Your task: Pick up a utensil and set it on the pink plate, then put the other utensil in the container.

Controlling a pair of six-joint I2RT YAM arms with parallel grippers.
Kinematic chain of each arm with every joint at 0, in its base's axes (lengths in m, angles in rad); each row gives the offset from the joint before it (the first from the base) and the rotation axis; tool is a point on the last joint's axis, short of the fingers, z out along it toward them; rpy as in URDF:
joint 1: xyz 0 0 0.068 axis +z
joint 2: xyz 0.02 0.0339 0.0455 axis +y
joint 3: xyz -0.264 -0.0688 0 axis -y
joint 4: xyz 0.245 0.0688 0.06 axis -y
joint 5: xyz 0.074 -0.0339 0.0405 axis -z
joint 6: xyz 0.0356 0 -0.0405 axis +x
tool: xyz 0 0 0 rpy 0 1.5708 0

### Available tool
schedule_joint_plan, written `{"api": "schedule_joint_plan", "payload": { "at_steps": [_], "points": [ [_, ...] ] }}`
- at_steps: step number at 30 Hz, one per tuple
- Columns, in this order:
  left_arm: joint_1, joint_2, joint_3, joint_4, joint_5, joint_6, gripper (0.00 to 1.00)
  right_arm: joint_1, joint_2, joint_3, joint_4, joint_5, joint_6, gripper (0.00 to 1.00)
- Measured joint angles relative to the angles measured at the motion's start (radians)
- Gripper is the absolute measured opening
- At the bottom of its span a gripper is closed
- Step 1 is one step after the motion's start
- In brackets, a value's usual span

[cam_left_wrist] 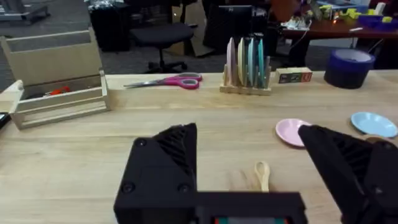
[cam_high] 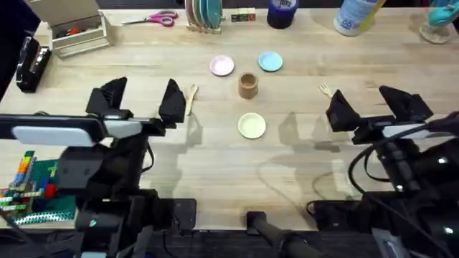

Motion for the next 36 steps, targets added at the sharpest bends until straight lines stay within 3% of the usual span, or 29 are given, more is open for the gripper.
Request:
{"api": "schedule_joint_plan", "payload": {
  "at_steps": [14, 29, 36],
  "points": [
    [0.000, 0.034, 0.386, -0.406, 0.020, 0.000, 0.995, 0.000, 0.054, 0.465, -0.394, -0.003, -0.007, 0.996],
    [0.000, 0.438, 0.883, -0.787, 0.040, 0.038, 0.993, 0.000, 0.497, 0.916, -0.764, -0.003, -0.059, 0.996],
    [0.000, 0.641, 1.085, -0.954, 0.040, 0.068, 0.993, 0.000, 0.680, 1.064, -0.901, -0.003, -0.075, 0.996]
  ]
}}
